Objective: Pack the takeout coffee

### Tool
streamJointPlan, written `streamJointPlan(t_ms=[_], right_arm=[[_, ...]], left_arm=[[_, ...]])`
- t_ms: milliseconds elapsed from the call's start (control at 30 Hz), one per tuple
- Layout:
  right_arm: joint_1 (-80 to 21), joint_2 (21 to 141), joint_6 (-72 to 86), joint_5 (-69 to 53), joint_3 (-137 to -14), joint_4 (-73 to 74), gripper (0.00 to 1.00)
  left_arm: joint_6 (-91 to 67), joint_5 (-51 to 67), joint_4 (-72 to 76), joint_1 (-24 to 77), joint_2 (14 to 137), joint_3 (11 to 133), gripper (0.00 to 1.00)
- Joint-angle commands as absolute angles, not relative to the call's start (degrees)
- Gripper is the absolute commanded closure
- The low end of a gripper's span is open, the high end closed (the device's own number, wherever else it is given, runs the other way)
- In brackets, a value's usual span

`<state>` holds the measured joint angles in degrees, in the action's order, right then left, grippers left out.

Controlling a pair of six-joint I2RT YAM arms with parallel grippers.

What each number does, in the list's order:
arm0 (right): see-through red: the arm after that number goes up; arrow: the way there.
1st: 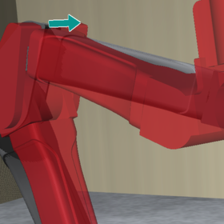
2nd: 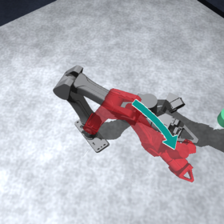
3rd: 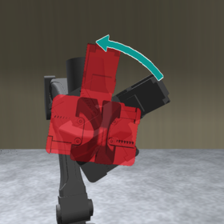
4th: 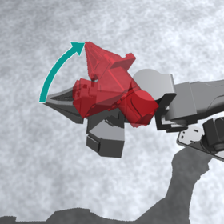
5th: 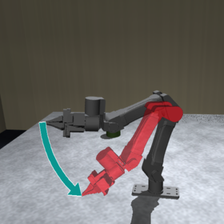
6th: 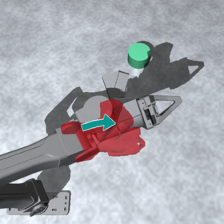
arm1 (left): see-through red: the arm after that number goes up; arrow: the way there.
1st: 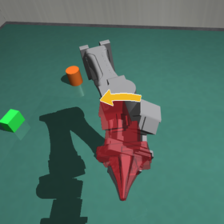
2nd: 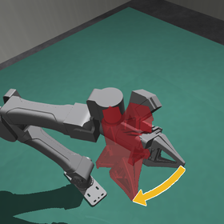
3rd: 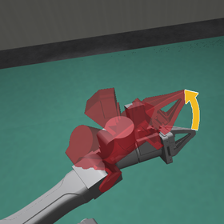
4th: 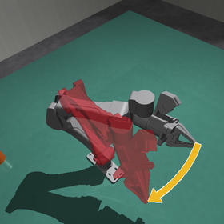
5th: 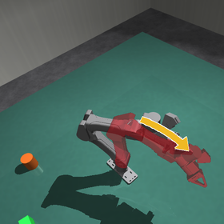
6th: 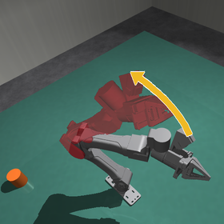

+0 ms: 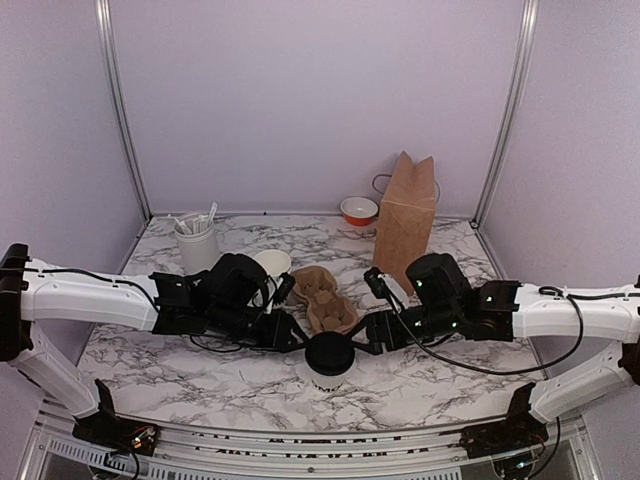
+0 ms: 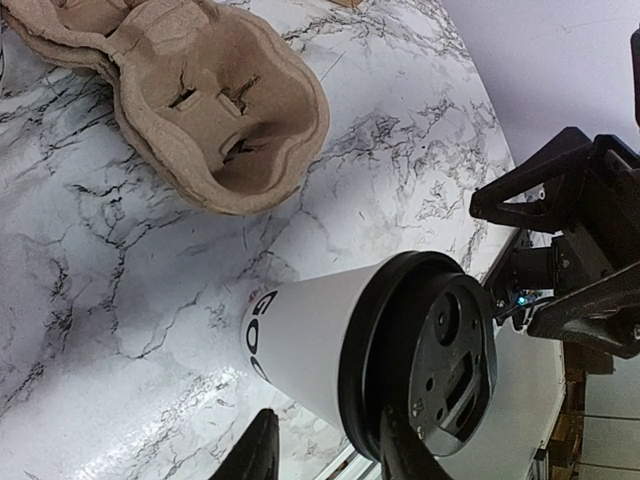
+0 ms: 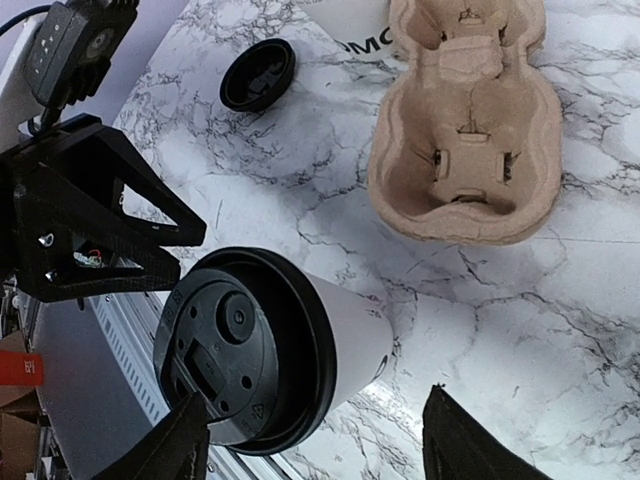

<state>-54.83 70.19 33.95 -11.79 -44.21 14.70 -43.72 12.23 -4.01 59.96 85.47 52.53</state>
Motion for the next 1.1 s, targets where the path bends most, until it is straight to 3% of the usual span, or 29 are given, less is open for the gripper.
streamJointPlan(t_ms=[0,1067], right_arm=[[-54.32,70.14,36.23,-13.31,-43.74,7.6,0.3],[-53.75,74.95,37.91,-15.69,-39.15,2.31,0.35]], left_arm=[[-43.99,11.27,-5.45,60.47,86.09,54.64,0.64],[-44.12,10.66,-6.32,60.91,88.52,55.28,0.64]])
